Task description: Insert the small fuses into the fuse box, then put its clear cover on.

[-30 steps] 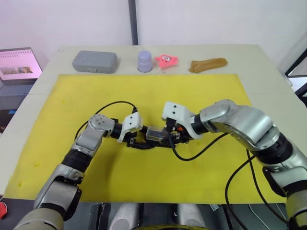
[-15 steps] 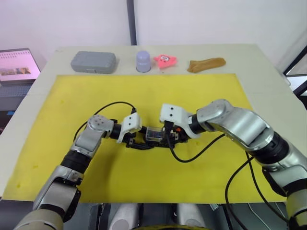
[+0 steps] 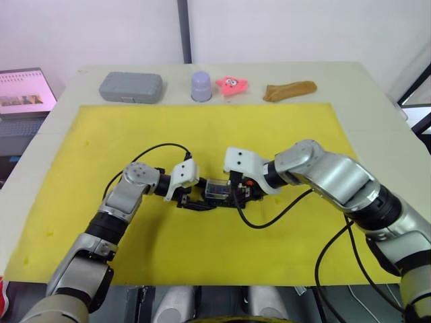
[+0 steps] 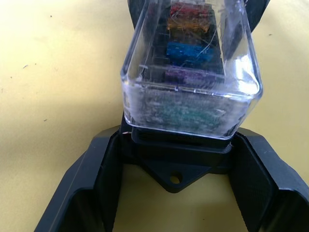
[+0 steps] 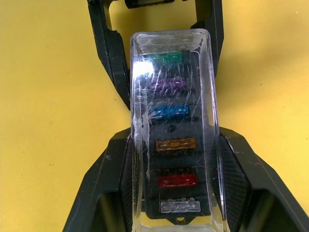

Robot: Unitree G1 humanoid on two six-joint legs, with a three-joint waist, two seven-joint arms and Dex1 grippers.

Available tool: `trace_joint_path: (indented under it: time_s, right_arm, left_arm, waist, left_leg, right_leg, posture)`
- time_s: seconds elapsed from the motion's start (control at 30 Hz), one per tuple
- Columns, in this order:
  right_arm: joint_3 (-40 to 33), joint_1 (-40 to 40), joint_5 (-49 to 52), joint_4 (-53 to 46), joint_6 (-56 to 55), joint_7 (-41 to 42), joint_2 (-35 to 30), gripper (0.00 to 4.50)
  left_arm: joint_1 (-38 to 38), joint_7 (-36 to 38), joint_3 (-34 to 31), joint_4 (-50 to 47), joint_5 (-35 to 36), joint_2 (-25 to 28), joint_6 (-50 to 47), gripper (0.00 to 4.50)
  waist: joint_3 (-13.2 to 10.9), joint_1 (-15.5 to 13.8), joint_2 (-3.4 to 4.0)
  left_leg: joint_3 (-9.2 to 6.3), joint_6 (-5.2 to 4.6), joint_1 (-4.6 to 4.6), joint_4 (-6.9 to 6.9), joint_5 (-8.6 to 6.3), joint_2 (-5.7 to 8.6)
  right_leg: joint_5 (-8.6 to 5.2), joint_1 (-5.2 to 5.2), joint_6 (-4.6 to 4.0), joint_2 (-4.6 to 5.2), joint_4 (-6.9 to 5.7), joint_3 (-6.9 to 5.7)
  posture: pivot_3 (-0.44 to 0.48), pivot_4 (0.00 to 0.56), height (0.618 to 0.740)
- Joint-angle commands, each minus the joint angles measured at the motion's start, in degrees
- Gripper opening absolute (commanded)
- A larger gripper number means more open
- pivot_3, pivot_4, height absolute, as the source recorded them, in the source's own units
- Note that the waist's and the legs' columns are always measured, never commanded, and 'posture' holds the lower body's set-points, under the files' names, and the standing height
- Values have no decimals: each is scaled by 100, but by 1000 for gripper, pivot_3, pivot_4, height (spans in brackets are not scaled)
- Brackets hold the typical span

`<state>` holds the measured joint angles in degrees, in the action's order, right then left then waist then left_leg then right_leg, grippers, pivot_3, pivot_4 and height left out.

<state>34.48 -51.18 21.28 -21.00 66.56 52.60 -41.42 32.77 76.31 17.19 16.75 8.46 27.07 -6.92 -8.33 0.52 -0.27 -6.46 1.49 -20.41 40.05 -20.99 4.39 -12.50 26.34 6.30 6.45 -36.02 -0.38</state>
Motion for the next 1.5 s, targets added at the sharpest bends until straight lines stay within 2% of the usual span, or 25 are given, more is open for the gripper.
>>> trace_joint_path:
  time_s: [0.03, 0.1, 0.17, 0.23, 0.93, 1.17, 1.27, 1.43, 1.5]
  right_arm:
    - [57, -89, -39, -18, -5, 105, 46, 1698]
    - [74, -99, -80, -2, -27, 123, 51, 1698]
    - [84, -115, -117, 16, -52, 146, 54, 2737]
    - [58, -142, -116, 19, -56, 184, 63, 3451]
    - [-1024, -234, 248, -295, 60, 197, -88, 3451]
    - [-1698, 558, 105, -421, -975, 2, -195, 3451]
    - [-2122, 1139, 263, -633, -1400, -100, -50, 2566]
    - [-2260, 1871, 334, -958, -1763, -192, 68, 90]
    - [-2285, 2042, 413, -1014, -1786, -238, 164, 26]
  left_arm:
    - [-96, 54, 152, -62, -75, -4, -12, 2550]
    - [-98, 53, 154, -70, -75, -4, -22, 2550]
    - [-99, 53, 156, -73, -77, -3, -27, 2552]
    - [-101, 52, 158, -70, -81, -2, -30, 2552]
    - [-74, 55, 177, -40, -83, -44, -63, 2552]
    - [-65, 44, 177, -28, -94, -62, -52, 2552]
    - [-65, 37, 175, -11, -100, -72, -48, 2552]
    - [-73, 32, 178, -4, -108, -90, -43, 2552]
    - [-70, 34, 185, 9, -119, -97, -31, 2552]
  waist:
    - [0, 0, 0]
    - [0, 1, 0]
    - [0, 3, 0]
    - [0, 4, 0]
    - [0, 2, 0]
    - [1, -10, -2]
    - [1, -11, -2]
    - [1, -12, -2]
    - [1, -14, -2]
  left_leg:
    - [0, 0, 0, 0, 0, 0]
    - [0, 0, 0, 0, 0, 0]
    - [0, 0, 0, 0, 0, 0]
    - [0, 0, 1, 0, 0, 0]
    - [0, 0, -1, 0, 0, 0]
    - [-1, 0, -1, 1, 0, 1]
    - [2, 0, 0, 0, 0, 1]
    - [2, 0, 1, 1, 0, 0]
    - [0, 0, 2, 1, 0, 0]
  right_leg:
    - [0, 0, 0, 0, 0, 0]
    - [0, 0, 0, 0, 0, 0]
    - [0, 0, 0, 0, 0, 0]
    - [0, 0, 0, 0, 0, 0]
    - [0, 1, 0, 0, 0, 0]
    - [0, -3, 0, 1, 1, 0]
    - [0, -2, 0, 1, -1, 0]
    - [0, -4, 0, 1, 0, 0]
    - [0, -6, 0, 1, 0, 0]
  posture:
    - [0, 150, 740]
    - [0, 150, 740]
    - [0, 150, 740]
    - [0, 150, 740]
    - [0, 150, 740]
    - [0, 150, 740]
    - [0, 150, 740]
    - [0, 150, 740]
    - [0, 150, 740]
